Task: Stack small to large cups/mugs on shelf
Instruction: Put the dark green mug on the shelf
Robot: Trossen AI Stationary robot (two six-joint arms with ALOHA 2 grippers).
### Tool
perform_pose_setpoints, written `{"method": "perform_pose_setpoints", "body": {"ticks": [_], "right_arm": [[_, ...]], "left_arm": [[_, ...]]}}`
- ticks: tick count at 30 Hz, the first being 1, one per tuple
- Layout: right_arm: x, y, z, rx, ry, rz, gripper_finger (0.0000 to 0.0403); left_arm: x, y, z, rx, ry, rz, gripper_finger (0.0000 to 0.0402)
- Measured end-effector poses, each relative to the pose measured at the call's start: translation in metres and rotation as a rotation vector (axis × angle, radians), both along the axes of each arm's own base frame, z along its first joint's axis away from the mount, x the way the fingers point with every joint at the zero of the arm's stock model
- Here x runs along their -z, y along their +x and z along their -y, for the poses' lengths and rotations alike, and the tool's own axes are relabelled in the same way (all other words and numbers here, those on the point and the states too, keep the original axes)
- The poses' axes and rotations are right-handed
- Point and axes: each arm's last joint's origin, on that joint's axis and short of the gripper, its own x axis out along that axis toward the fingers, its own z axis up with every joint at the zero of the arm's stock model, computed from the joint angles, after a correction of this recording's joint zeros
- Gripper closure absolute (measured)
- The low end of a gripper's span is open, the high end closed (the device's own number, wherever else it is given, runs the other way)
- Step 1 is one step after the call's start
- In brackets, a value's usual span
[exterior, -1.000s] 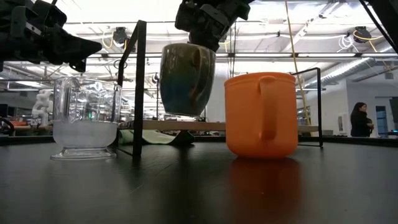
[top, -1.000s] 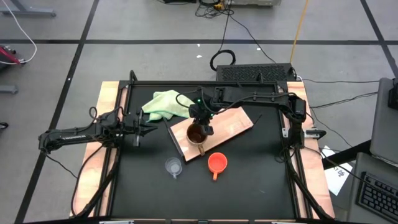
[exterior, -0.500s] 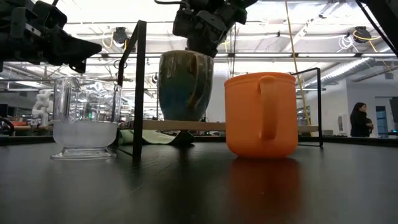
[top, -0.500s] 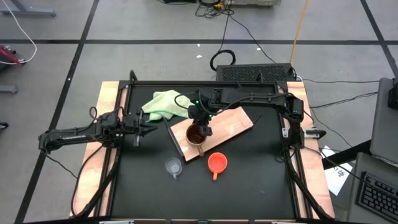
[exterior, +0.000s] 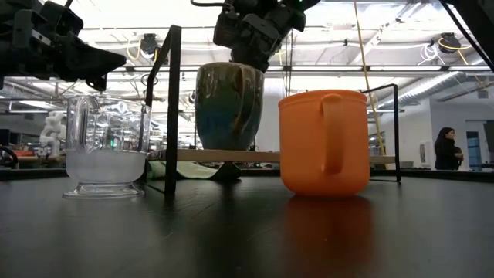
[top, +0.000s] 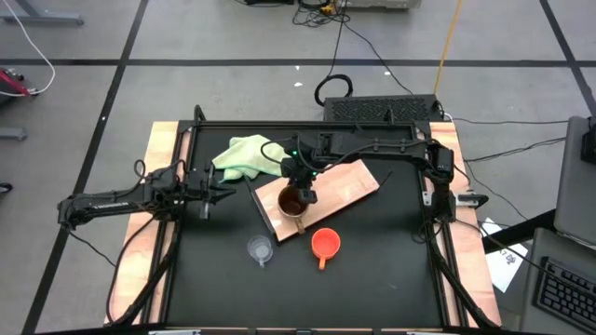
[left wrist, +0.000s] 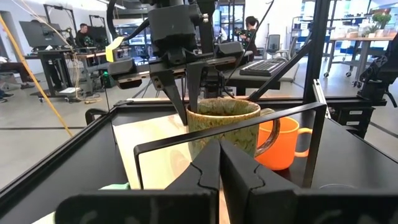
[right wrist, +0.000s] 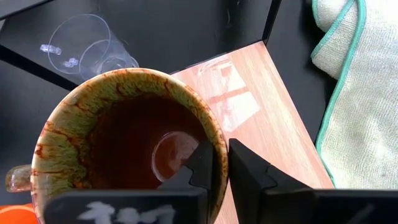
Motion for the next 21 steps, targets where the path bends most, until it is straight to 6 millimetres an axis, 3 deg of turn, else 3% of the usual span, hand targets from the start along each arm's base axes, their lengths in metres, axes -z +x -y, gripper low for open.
{"method": "perform_pose_setpoints", "body": {"ticks": [21], "right_arm": [[-0.0015,0.0024,0.0002,-0.002,-0.002,0.03,0.0326]], "left_arm": [[-0.0001,0.0,0.0,0.0,-0.005,0.001,0.0389]]}}
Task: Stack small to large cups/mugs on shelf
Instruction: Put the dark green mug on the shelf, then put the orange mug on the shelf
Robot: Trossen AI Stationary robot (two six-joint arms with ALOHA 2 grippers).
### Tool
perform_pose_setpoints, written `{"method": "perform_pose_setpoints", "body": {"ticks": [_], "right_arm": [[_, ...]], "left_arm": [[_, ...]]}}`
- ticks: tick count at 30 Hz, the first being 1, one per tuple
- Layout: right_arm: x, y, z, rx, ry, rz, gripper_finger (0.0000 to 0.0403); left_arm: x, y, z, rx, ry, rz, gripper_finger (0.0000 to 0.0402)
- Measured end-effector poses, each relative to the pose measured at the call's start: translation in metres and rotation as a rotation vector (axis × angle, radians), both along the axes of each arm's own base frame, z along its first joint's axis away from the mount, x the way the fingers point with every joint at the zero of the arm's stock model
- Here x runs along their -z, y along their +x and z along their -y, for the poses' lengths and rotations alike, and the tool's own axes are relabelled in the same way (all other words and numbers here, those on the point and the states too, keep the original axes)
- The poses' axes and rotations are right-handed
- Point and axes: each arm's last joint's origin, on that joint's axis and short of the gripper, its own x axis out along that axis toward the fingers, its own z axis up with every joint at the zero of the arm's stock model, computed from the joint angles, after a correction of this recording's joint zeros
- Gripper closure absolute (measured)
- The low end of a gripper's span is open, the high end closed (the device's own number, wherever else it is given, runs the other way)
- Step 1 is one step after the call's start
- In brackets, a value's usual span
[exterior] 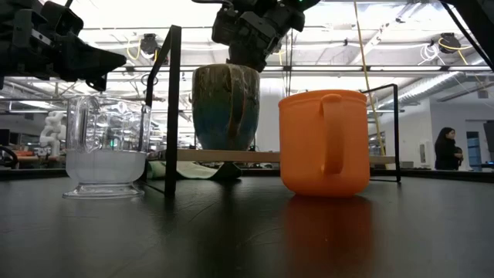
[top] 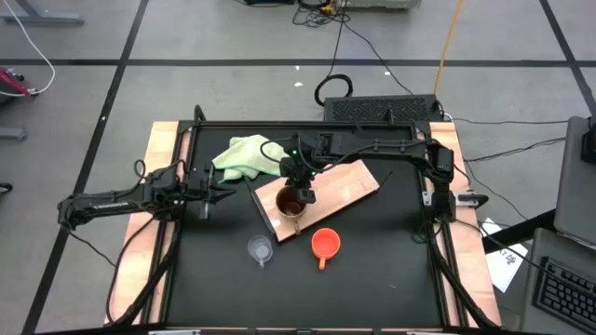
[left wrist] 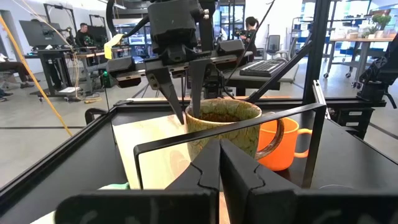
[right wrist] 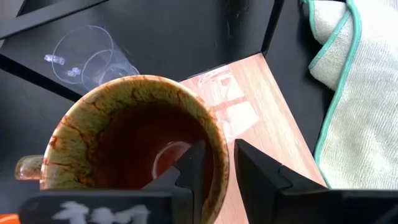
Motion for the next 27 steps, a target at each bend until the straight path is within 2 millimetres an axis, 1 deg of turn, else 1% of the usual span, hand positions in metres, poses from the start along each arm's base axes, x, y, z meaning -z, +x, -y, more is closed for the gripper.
{"method": "perform_pose_setpoints", "body": {"ticks": [3,6,8,15,18,22,27], "right_arm": [[0.0,0.0,0.0,0.0,0.0,-0.001,0.0325],[-0.005,-0.003,-0.001,0.001,-0.002,0.003,0.0325],[-0.015,-0.007,-0.001,-0.002,-0.011,0.03,0.0325],[-0.064,-0.034,-0.006,-0.011,-0.045,0.141,0.0326],[-0.077,-0.048,-0.01,-0.027,-0.058,0.137,0.0344],[-0.089,-0.066,-0.019,-0.069,-0.08,0.107,0.0393],[-0.101,-0.077,-0.04,-0.051,-0.104,0.099,0.04]], "left_arm": [[0.0,0.0,0.0,0.0,-0.001,0.0,0.0389],[0.0,0.0,0.0,0.0,-0.001,0.001,0.0389],[0.0,0.0,0.0,0.0,-0.001,0.001,0.0389],[-0.001,0.0,0.0,0.0,0.001,0.015,0.0389],[-0.002,0.0,0.0,0.0,0.001,0.016,0.0389],[-0.002,0.0,0.0,0.0,0.001,0.016,0.0389],[-0.002,0.0,0.0,0.0,0.001,0.016,0.0389]]}}
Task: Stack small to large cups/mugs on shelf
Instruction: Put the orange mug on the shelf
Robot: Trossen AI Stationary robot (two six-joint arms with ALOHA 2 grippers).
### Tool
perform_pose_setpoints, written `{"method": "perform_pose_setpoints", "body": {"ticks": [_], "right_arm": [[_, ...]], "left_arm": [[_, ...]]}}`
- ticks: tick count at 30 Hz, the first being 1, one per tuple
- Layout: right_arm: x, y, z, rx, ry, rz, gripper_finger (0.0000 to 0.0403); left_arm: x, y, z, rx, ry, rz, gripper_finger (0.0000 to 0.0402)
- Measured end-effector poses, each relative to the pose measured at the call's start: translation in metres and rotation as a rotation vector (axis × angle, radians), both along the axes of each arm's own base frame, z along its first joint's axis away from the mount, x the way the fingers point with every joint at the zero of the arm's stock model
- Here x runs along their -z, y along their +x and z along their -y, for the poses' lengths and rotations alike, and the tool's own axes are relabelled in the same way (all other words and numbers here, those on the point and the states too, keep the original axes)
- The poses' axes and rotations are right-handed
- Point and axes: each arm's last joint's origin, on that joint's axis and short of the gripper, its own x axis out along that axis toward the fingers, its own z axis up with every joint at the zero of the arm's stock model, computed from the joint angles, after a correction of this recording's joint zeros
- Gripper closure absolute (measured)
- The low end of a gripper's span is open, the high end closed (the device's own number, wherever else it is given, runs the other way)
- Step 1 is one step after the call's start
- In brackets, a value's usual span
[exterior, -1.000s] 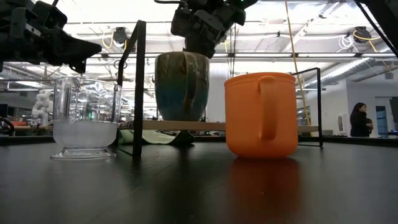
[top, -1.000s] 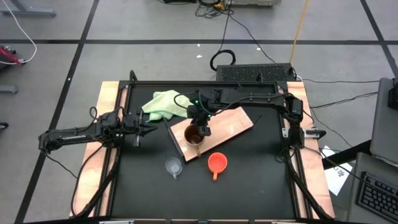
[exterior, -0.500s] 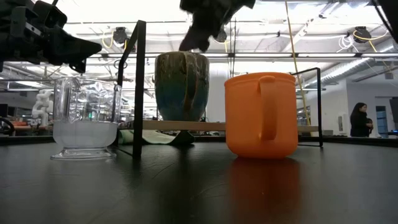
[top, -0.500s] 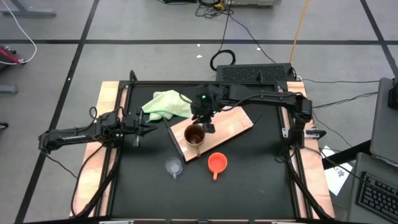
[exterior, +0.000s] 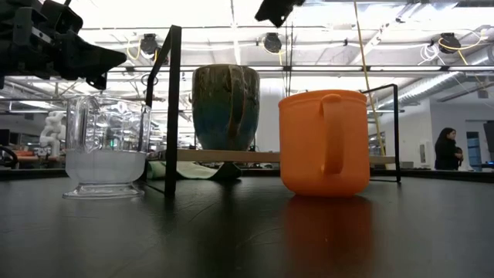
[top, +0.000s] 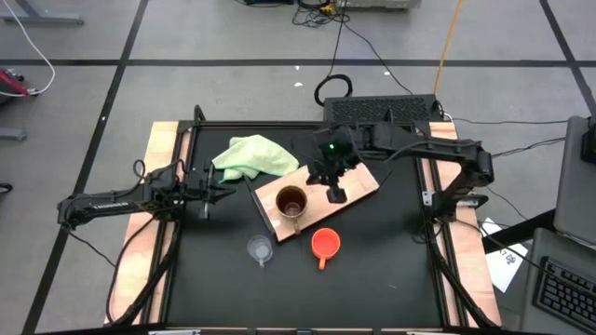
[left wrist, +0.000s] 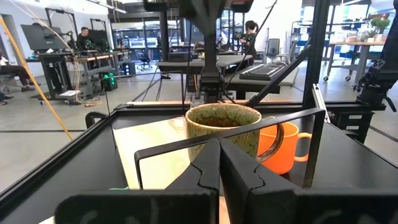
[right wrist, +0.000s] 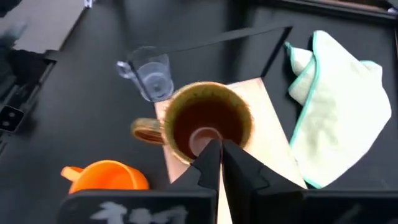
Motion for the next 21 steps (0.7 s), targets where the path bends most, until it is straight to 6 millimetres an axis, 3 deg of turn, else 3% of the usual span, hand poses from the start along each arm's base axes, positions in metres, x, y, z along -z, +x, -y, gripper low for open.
{"method": "perform_pose_setpoints", "body": {"ticks": [13,21], "right_arm": [[0.009,-0.014,-0.07,0.021,-0.047,-0.153,0.0403],[0.045,-0.031,-0.079,0.089,-0.032,-0.126,0.0403]], "left_arm": [[0.0,0.0,0.0,-0.007,0.0,0.0,0.0389],[-0.001,0.0,0.0,-0.009,0.001,0.005,0.0389]]}}
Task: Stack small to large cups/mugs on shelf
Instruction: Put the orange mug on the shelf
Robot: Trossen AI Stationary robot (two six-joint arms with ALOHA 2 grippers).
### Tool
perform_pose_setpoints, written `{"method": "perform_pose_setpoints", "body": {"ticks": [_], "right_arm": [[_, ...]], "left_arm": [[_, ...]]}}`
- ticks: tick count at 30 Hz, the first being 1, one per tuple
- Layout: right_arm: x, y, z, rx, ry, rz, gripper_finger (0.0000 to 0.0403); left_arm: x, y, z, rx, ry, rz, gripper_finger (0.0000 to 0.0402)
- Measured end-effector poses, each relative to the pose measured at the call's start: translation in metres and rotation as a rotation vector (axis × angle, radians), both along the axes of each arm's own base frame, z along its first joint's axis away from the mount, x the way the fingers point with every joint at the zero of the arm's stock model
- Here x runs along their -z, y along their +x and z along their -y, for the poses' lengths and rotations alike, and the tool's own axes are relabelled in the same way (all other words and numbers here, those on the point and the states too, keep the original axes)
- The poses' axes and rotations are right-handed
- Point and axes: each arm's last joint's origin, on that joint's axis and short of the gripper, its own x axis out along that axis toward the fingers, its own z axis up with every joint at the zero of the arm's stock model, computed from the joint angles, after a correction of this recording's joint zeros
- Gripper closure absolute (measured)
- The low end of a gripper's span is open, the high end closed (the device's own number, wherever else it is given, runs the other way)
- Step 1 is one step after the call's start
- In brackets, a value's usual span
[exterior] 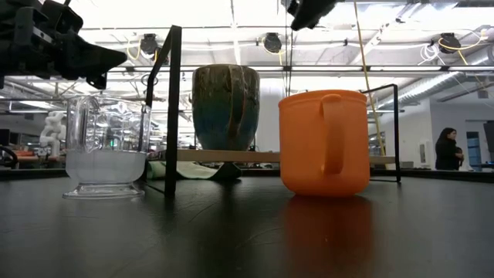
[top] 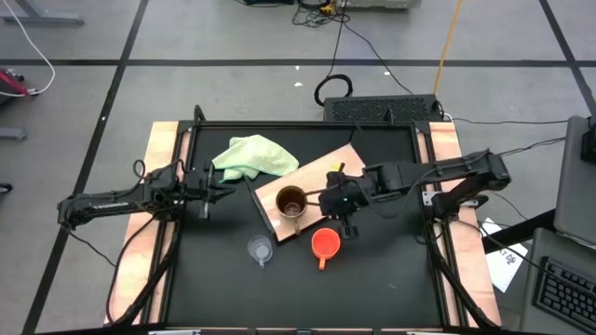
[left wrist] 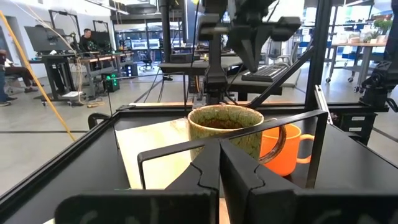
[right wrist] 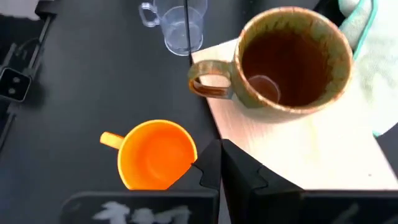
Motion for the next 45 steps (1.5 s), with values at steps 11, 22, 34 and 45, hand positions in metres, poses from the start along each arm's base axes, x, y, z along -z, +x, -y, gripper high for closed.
{"method": "perform_pose_setpoints", "body": {"ticks": [11,22,34,45], "right_arm": [[0.033,-0.059,0.02,0.083,0.09,0.297,0.0403],[0.081,-0.067,0.031,0.152,0.265,0.364,0.0403],[0.084,-0.058,0.016,0.095,0.424,0.358,0.0403],[0.082,-0.058,-0.005,0.003,0.437,0.383,0.0353]], "left_arm": [[-0.002,0.0,0.0,-0.017,0.004,0.025,0.0389],[-0.002,0.0,0.0,-0.018,0.003,0.021,0.0389],[-0.001,0.0,-0.001,-0.018,-0.008,0.007,0.0389],[-0.001,0.0,-0.001,-0.018,-0.008,0.007,0.0389]]}}
